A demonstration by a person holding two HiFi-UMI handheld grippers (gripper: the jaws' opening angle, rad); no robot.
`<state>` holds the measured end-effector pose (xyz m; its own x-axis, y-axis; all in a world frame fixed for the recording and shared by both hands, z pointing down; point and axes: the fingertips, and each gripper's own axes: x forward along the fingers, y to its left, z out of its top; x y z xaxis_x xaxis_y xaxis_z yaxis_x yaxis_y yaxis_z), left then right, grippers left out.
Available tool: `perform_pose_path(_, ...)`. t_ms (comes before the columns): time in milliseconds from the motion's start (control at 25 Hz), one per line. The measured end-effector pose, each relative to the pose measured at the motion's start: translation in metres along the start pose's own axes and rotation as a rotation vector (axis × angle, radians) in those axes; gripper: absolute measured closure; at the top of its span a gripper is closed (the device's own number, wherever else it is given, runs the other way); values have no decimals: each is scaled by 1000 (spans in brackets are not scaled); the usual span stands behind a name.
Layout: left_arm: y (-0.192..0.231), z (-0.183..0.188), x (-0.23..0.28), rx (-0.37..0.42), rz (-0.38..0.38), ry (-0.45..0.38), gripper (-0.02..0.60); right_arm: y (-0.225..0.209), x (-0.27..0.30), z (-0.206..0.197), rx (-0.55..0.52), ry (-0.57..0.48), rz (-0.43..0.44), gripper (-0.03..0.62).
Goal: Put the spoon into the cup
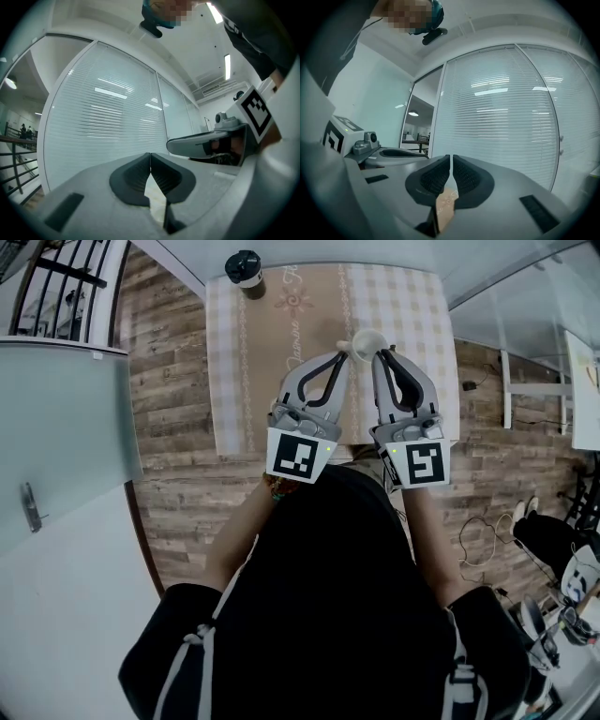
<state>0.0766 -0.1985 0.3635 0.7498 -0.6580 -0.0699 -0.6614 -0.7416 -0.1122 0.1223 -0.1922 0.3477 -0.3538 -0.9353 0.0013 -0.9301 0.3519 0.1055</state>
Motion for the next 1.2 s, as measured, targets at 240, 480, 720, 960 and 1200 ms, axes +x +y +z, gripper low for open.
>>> perform_pose_path(240,-2,-8,-2,-32,3,11,568,2,-2,-6,2,17,18,580)
perform_pose_path(480,-1,-10,-5,-47,6,23,568,8,-3,-15,8,45,24,585)
perform_pose_path(720,2,-21,-8,-84,18,50,567,4,-4,-24,28,74,19,586)
perform_pose_path(960,1,-24,-10,-88,20,62,567,6,-7,-30,30,94,36,586)
perform_pose_path(1200,1,-26,-13,-87,22,62,568,-2,-10,-40,43,116,16,588)
